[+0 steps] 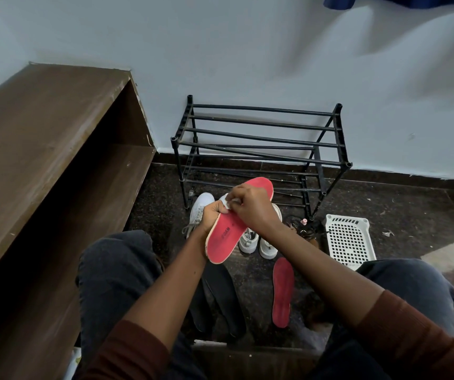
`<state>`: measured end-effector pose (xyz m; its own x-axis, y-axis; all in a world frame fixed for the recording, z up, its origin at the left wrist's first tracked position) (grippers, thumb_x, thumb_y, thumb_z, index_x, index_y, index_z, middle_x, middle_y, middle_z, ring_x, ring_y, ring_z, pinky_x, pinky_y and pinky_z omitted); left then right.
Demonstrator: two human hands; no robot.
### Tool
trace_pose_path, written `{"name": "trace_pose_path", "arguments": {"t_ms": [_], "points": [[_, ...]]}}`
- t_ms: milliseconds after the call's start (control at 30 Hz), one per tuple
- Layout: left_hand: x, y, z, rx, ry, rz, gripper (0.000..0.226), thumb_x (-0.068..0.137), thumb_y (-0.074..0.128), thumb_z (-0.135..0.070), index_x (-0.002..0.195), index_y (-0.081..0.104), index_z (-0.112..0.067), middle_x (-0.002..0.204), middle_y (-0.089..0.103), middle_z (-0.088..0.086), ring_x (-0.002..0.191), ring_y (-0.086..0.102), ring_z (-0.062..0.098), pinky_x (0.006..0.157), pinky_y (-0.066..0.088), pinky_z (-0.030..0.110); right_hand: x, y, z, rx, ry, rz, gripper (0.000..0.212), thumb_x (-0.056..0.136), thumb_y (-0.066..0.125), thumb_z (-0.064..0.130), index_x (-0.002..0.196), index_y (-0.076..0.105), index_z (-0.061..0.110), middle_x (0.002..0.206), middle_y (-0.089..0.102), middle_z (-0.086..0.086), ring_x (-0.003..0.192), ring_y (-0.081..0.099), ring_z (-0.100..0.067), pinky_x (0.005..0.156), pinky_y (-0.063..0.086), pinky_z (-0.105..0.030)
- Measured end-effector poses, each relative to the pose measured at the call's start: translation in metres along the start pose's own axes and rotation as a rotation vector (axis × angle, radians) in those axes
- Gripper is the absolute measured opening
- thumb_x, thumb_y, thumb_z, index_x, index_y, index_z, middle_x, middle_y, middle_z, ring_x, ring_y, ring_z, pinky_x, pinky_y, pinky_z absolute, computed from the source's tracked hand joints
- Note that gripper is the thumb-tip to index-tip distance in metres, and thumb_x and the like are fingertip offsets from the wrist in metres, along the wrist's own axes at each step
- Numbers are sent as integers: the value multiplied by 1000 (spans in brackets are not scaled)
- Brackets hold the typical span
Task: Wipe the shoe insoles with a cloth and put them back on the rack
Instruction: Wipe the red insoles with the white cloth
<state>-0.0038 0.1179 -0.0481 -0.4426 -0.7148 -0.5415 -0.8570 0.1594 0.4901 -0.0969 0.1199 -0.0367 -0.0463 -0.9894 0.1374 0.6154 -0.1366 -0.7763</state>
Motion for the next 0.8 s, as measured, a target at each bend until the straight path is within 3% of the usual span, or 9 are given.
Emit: {"name": "trace_pose_path", "arguments": {"t_ms": [100, 267, 333, 400, 467, 533, 567, 700, 800], "points": [[0, -2, 3, -4, 4, 8, 31, 56, 37, 2, 34, 58, -4, 35, 51, 5, 29, 51, 13, 48, 42, 24, 1, 1, -2, -17, -10, 28, 15, 82, 60, -2, 92, 71, -1, 103, 67, -14, 92, 62, -25, 73, 35, -13], [20, -21, 14, 128, -90, 7, 30, 55, 36, -15, 79, 47, 0, 48, 59, 8, 39, 57, 19, 53, 43, 28, 10, -5, -19, -84, 66, -51, 16, 84, 56, -1, 91, 71, -2, 99, 66, -16, 91, 61, -29, 79, 41, -26], [20, -23, 16, 71, -88, 84, 45, 46, 61, -26, 80, 54, 3, 53, 64, 12, 42, 61, 22, 45, 49, 21, 13, -9, -25, -82, 127, -106, 17, 84, 56, 0, 92, 71, 1, 98, 66, -16, 91, 61, -28, 80, 43, -28], [24, -23, 21, -88, -95, 214, 67, 21, 85, -19, 81, 68, 6, 65, 67, 19, 51, 65, 30, 46, 55, 28, 13, -10, -22, -86, 123, -119, 18, 83, 57, -1, 92, 71, 2, 99, 67, -15, 93, 61, -28, 79, 41, -26], [29, -23, 26, -173, -10, 271, 64, 43, 89, -19, 97, 68, 8, 85, 69, 25, 73, 69, 36, 69, 58, 41, 11, -5, -13, -77, 68, -81, 18, 81, 57, -2, 91, 71, 1, 100, 67, -14, 93, 61, -28, 77, 38, -23], [27, -24, 23, -295, 143, 283, 51, 90, 57, -30, 119, 56, 12, 113, 62, 30, 107, 61, 39, 99, 44, 45, 5, 0, -3, -37, 20, -45, 18, 80, 57, -3, 91, 71, 1, 100, 67, -15, 92, 61, -29, 78, 40, -26], [32, -28, 23, -293, 217, 262, 58, 96, 40, -38, 122, 54, 12, 118, 59, 30, 114, 57, 37, 103, 40, 43, 2, 2, 3, -14, -4, -37, 17, 79, 57, -3, 90, 70, 0, 98, 67, -15, 91, 62, -29, 79, 42, -28], [35, -26, 23, -332, 69, 65, 75, 98, 25, -51, 62, 73, -5, 67, 69, 10, 65, 70, 19, 60, 58, 27, -16, 7, 24, 90, -39, -34, 10, 76, 59, -4, 85, 63, -1, 83, 66, -16, 76, 60, -29, 65, 38, -29], [43, -33, 24, -390, 124, 48, 80, 101, 20, -45, 50, 70, -9, 56, 65, 4, 54, 66, 13, 53, 55, 21, -23, 11, 30, 156, -33, 1, 20, 78, 60, -1, 96, 51, 4, 85, 65, -12, 73, 58, -24, 62, 37, -29]]}}
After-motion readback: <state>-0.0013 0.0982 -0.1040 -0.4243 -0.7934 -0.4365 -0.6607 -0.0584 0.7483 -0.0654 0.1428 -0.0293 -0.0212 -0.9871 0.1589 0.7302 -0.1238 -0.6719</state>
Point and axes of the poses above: each hand's wrist, its own x-axis towards the middle knuckle, its own y-axis out of the palm, z = x × y, the point moved 3 cm from there along x, towards the middle knuckle
